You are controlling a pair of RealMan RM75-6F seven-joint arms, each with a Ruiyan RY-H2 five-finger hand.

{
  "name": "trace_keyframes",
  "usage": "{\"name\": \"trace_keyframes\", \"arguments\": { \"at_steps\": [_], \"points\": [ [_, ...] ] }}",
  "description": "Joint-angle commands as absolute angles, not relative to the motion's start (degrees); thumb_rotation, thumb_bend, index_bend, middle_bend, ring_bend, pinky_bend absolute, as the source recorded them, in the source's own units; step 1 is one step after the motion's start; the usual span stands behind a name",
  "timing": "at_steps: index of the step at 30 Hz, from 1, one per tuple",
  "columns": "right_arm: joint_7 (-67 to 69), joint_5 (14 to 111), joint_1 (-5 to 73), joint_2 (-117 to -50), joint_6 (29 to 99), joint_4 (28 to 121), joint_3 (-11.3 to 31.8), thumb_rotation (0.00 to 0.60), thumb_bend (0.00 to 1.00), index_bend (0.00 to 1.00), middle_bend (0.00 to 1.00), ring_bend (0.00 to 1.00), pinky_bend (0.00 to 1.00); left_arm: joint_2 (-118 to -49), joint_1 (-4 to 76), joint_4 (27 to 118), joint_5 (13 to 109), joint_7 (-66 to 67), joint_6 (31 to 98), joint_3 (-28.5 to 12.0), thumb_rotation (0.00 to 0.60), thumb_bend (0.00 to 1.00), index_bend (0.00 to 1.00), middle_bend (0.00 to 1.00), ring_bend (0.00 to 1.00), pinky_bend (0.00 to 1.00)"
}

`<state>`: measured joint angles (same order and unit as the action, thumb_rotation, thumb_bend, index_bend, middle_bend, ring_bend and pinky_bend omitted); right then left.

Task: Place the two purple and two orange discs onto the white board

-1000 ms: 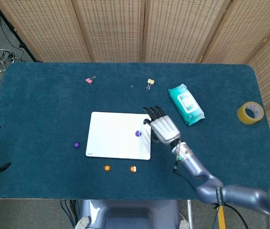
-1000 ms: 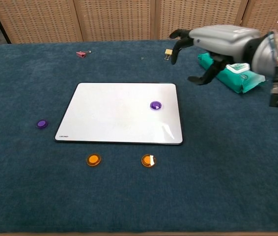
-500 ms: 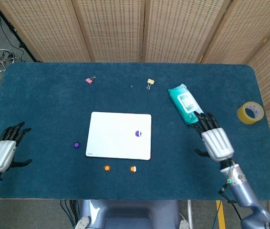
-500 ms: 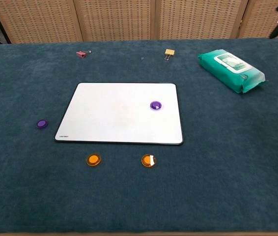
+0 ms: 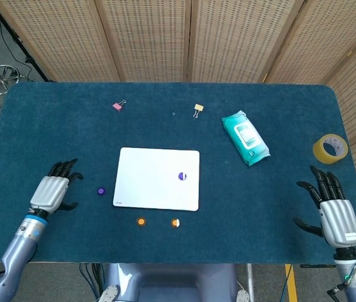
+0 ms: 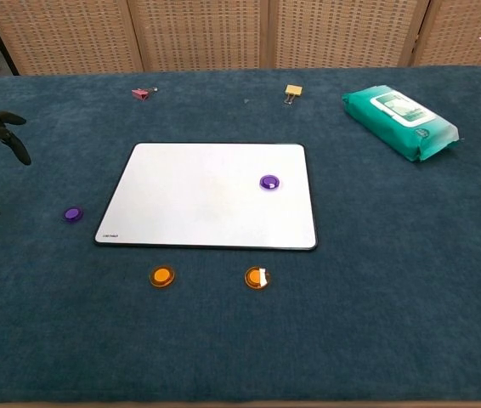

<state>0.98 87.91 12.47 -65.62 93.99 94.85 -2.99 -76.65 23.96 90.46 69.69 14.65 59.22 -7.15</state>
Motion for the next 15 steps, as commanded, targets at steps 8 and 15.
{"name": "trace_keyframes", "arguments": {
  "at_steps": [8, 15],
  "points": [
    [4.18, 89.65, 10.78, -65.25, 93.96, 93.2, -1.61, 0.6, 0.04, 0.22, 0.0, 0.0, 0.0, -83.16, 27.84, 86.93, 62.86, 19.08, 55.89, -8.04, 0.6, 0.26, 0.37, 0.0, 0.0, 0.0],
    [5.5, 89.78, 10.33, -65.07, 93.04, 92.56, -0.49, 0.6, 0.04, 0.23, 0.0, 0.0, 0.0, -87.53, 30.41, 84.34, 59.63, 22.26, 55.2, -8.72, 0.6, 0.29, 0.37, 0.0, 0.0, 0.0]
  ]
}}
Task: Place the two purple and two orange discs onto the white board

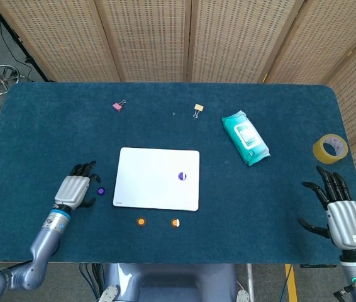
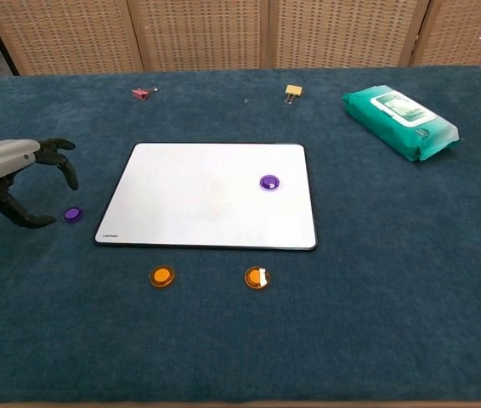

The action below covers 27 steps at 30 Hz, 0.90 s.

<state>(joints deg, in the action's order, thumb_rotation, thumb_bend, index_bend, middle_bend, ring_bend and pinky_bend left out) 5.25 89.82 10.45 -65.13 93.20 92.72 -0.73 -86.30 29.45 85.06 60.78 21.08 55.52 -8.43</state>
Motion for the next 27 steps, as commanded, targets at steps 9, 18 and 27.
{"name": "trace_keyframes", "arguments": {
  "at_steps": [9, 18, 27],
  "points": [
    [6.94, 89.27, 9.37, -64.52, 92.62, 92.1, 0.92, 0.6, 0.04, 0.23, 0.0, 0.0, 0.0, -90.59, 31.76, 82.52, 57.15, 25.46, 56.46, -8.44, 0.6, 0.3, 0.39, 0.0, 0.0, 0.0],
    [7.28, 89.41, 8.77, -64.31, 92.41, 92.12, 1.71, 0.6, 0.04, 0.24, 0.0, 0.0, 0.0, -92.1, 31.88, 80.45, 57.04, 25.0, 56.7, -7.64, 0.6, 0.3, 0.42, 0.0, 0.0, 0.0],
    [7.87, 89.43, 8.33, -64.19, 91.68, 91.99, 2.52, 0.6, 0.04, 0.24, 0.0, 0.0, 0.0, -93.78, 32.0, 78.7, 56.83, 25.58, 57.73, -7.21, 0.6, 0.32, 0.45, 0.0, 0.0, 0.0]
  ]
}}
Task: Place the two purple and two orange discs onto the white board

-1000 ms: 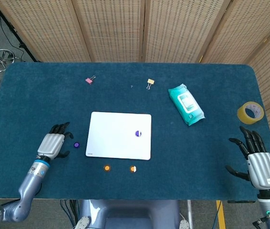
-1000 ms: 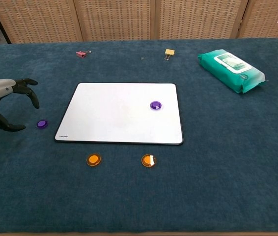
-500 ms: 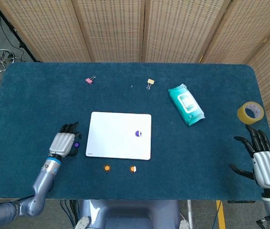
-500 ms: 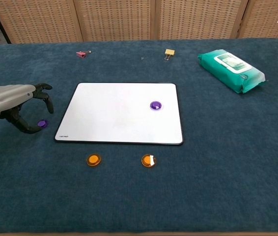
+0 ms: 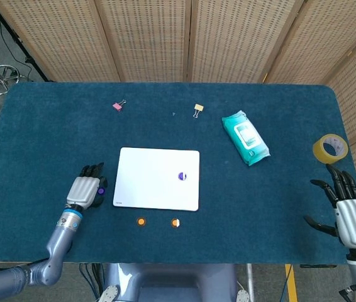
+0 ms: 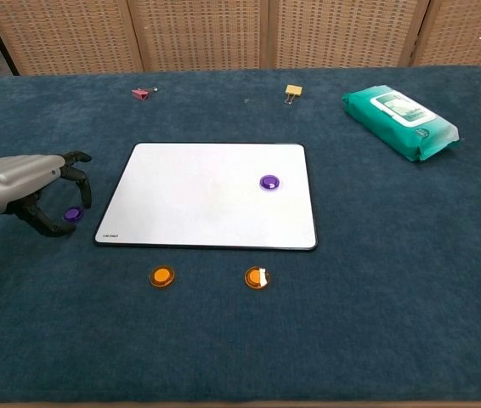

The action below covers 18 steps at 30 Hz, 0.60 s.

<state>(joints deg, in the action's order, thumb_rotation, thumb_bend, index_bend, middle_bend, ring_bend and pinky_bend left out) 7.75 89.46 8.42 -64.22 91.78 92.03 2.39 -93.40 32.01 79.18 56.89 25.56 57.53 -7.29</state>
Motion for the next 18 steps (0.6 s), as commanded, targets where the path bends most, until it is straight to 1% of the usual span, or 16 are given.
{"name": "trace_keyframes", "arguments": {
  "at_steps": [1, 11, 18],
  "points": [
    [7.93, 89.45, 8.29, -64.18, 91.6, 91.97, 2.58, 0.6, 0.04, 0.24, 0.0, 0.0, 0.0, -93.94, 31.99, 78.45, 56.86, 25.59, 57.83, -7.16, 0.6, 0.32, 0.45, 0.0, 0.0, 0.0],
    [8.05, 89.65, 8.03, -64.42, 90.68, 91.85, 3.16, 0.6, 0.04, 0.24, 0.0, 0.0, 0.0, -94.73, 32.12, 77.34, 56.82, 25.08, 57.97, -7.23, 0.6, 0.35, 0.49, 0.0, 0.0, 0.0],
    [8.15, 89.63, 7.81, -64.47, 90.34, 91.83, 3.54, 0.6, 0.04, 0.24, 0.0, 0.0, 0.0, -93.31, 31.78, 79.29, 58.02, 24.38, 59.25, -7.41, 0.6, 0.36, 0.51, 0.0, 0.0, 0.0]
  ]
}}
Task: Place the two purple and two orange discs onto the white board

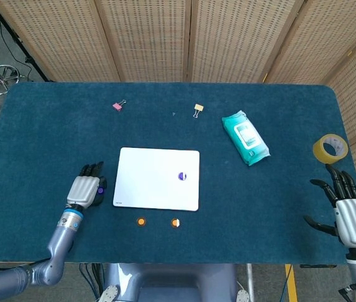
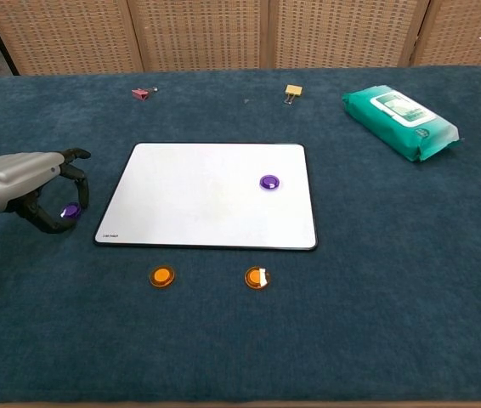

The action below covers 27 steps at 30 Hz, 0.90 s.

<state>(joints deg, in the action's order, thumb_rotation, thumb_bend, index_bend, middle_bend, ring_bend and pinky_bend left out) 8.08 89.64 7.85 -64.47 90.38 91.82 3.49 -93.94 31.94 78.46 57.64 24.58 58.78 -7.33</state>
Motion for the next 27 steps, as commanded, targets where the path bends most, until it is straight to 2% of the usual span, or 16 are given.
{"name": "trace_keyframes", "arguments": {
  "at_steps": [1, 8, 15, 20, 27],
  "points": [
    [8.21, 89.62, 7.78, -64.46, 90.29, 91.84, 3.59, 0.6, 0.04, 0.24, 0.0, 0.0, 0.0, -93.08, 31.75, 79.56, 58.14, 24.38, 59.45, -7.45, 0.6, 0.36, 0.51, 0.0, 0.0, 0.0],
    [8.16, 89.68, 7.59, -64.42, 90.07, 91.91, 3.89, 0.6, 0.04, 0.24, 0.0, 0.0, 0.0, -91.65, 32.05, 81.84, 58.57, 23.98, 59.75, -8.16, 0.6, 0.36, 0.51, 0.0, 0.0, 0.0],
    [8.17, 89.58, 7.52, -64.53, 89.71, 91.77, 4.21, 0.6, 0.04, 0.24, 0.0, 0.0, 0.0, -91.15, 36.45, 84.11, 59.24, 24.21, 57.67, -12.11, 0.6, 0.36, 0.52, 0.0, 0.0, 0.0],
    [8.66, 89.11, 7.38, -64.43, 89.52, 91.5, 4.59, 0.6, 0.04, 0.24, 0.0, 0.0, 0.0, -93.32, 41.17, 84.05, 57.91, 27.75, 56.09, -14.71, 0.6, 0.36, 0.52, 0.0, 0.0, 0.0],
    [9.36, 88.62, 7.12, -64.31, 89.38, 91.14, 4.97, 0.6, 0.04, 0.24, 0.0, 0.0, 0.0, -98.18, 46.42, 80.02, 54.79, 31.8, 54.5, -16.19, 0.6, 0.36, 0.52, 0.0, 0.0, 0.0]
  ]
}}
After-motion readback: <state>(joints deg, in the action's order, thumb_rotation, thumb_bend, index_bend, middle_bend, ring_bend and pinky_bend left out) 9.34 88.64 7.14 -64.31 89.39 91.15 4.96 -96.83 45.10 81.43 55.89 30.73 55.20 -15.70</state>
